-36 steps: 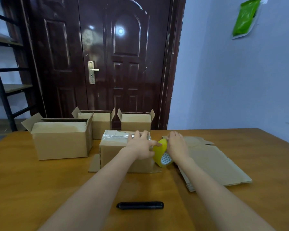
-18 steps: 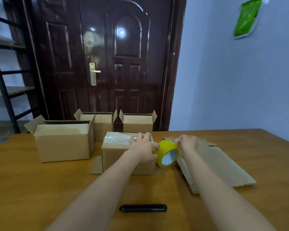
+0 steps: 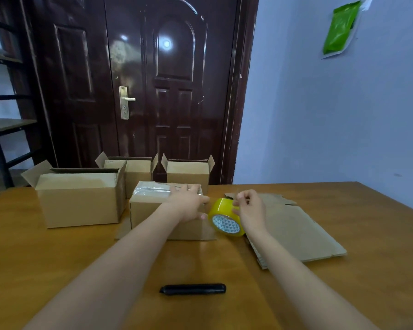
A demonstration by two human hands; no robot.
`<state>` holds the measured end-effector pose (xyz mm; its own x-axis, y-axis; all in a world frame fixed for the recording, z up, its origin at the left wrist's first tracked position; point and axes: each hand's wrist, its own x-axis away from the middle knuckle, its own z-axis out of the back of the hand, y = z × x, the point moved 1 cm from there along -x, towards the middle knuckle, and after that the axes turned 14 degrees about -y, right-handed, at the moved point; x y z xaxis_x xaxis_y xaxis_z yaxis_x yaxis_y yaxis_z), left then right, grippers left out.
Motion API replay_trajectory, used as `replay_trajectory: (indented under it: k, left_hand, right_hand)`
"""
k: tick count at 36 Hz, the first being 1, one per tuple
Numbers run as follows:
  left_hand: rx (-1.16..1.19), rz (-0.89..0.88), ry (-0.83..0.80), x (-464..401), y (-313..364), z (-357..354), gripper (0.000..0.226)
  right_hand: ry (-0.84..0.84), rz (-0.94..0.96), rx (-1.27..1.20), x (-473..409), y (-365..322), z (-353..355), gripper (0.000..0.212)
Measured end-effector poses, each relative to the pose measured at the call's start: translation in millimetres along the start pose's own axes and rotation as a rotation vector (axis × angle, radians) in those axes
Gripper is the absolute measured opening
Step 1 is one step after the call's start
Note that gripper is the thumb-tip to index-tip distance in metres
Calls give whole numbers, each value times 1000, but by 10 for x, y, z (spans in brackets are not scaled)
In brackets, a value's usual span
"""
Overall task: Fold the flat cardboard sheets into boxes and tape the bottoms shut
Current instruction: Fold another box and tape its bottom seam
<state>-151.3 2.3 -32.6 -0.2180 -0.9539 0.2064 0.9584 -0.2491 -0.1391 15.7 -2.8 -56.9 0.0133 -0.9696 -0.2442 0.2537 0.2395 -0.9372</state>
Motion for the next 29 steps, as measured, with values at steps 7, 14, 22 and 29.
replay_trajectory:
  k: [7,14,22,29]
  left_hand:
    - [160,-1,63,-18,-91,-98,21]
    - [229,-3,98,-20,-80,-146,10]
    - [161,-8,64,-65,-64,-140,37]
    - [206,-78,73,-50,-163,-112,60]
  right_hand:
    - [-86,81,80,318,64,-214,25]
    - [-164,116,222,631,237,-383,26]
    - [-316,131,391,950,401,-474,22]
    - [-348,136,456,1015,392,-416,15]
